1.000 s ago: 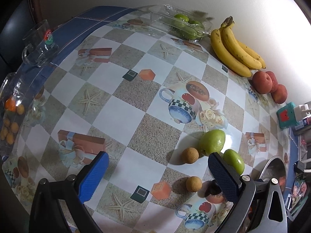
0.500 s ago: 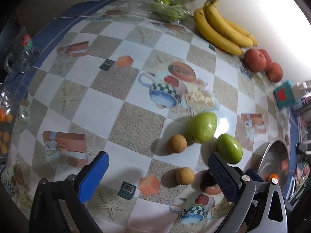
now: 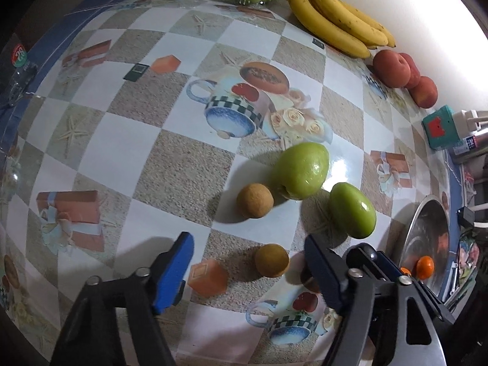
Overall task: Organize fruits
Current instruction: 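Close the right tool on the dark plum while the left tool lowers around the brown fruit, then close the left tool on the small brown fruit while the right tool lifts the plum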
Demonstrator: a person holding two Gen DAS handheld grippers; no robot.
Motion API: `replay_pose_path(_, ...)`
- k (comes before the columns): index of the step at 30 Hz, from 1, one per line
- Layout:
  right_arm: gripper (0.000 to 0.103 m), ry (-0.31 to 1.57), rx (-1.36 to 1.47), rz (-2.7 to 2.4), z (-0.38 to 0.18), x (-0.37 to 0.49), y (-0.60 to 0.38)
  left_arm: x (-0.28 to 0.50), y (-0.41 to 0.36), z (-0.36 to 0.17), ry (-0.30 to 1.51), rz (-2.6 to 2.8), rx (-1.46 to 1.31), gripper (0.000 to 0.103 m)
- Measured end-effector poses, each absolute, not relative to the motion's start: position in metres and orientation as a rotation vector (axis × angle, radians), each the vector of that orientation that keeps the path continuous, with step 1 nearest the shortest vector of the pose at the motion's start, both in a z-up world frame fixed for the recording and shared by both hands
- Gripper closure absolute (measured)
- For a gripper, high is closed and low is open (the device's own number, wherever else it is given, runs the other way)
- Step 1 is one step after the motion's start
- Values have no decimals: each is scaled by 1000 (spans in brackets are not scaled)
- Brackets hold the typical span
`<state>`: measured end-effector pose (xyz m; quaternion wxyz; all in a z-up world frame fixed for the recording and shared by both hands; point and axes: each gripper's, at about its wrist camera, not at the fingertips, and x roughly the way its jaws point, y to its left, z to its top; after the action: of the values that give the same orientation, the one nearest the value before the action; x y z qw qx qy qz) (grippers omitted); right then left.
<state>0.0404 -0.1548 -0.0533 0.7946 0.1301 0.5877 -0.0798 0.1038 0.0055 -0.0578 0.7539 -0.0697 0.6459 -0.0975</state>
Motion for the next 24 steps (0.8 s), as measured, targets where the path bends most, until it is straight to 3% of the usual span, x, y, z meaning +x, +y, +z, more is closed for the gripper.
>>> replay_pose_path(8, 70, 1278, 264, -187, -58, 41, -153, 101, -3, -62, 1439, -260, -160, 60)
replay_pose_path(14, 73, 1273, 280, -181, -57, 38, -155, 101, -9, -63, 1448, -285, -170, 74)
replay_pose_path(24, 73, 1255, 326, -168, -50, 31, -160, 99, -9, -56, 1429, -307, -194, 76)
